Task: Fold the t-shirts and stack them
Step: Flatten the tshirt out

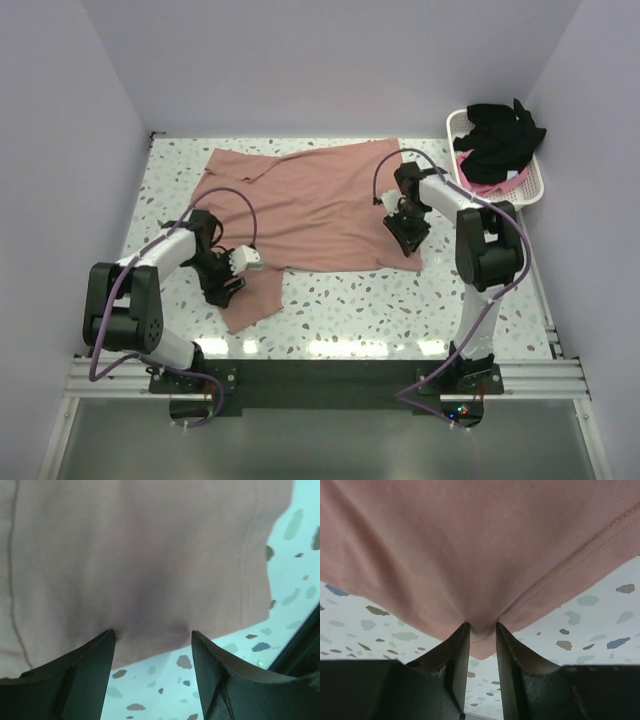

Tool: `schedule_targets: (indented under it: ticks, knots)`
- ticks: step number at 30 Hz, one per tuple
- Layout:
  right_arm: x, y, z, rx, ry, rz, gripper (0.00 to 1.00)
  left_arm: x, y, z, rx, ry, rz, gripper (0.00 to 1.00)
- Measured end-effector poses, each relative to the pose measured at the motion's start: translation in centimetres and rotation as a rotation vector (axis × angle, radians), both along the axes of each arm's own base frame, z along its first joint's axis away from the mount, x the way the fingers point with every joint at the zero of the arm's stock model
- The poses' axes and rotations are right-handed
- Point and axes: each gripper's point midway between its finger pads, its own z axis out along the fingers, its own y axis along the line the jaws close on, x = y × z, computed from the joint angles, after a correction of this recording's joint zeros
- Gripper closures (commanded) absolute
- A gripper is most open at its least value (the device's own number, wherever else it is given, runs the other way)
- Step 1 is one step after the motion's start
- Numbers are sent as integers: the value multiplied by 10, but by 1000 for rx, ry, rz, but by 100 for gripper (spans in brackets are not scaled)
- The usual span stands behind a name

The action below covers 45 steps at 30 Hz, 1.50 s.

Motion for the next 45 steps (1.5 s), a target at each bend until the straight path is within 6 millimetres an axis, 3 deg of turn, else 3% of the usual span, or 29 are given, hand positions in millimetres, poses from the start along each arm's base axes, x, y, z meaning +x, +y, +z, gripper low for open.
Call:
schedule_targets:
  ticks: [4, 9, 17, 20, 24, 26, 29, 38, 45]
  knots:
    - [0, -11, -17, -60, 15, -2, 72, 5, 8, -4, 50, -74, -19, 38]
    - [10, -26, -18, -145, -26, -3, 75, 8, 31, -11, 154, -184, -91, 44]
    - [18, -29, -9, -121, -34, -6, 67, 0, 70, -3, 198, -136, -135, 35]
    - [8, -21, 5, -63, -14, 17, 65, -5, 66, 15, 153, -101, -178, 33]
    - [3, -9, 36, 7, -55, 38, 65, 33, 54, 52, 87, -198, -153, 33]
    - [5, -3, 47, 29, -81, 46, 61, 49, 49, 58, 59, -224, -115, 33]
    - [0, 5, 46, 42, -66, 54, 55, 58, 43, 51, 23, -193, -57, 32]
    - [-33, -3, 23, 9, 45, -18, 59, 59, 40, 32, 7, -149, 51, 32]
    - [-26, -6, 16, -9, 21, -46, 63, 59, 39, 28, 7, -147, 75, 32]
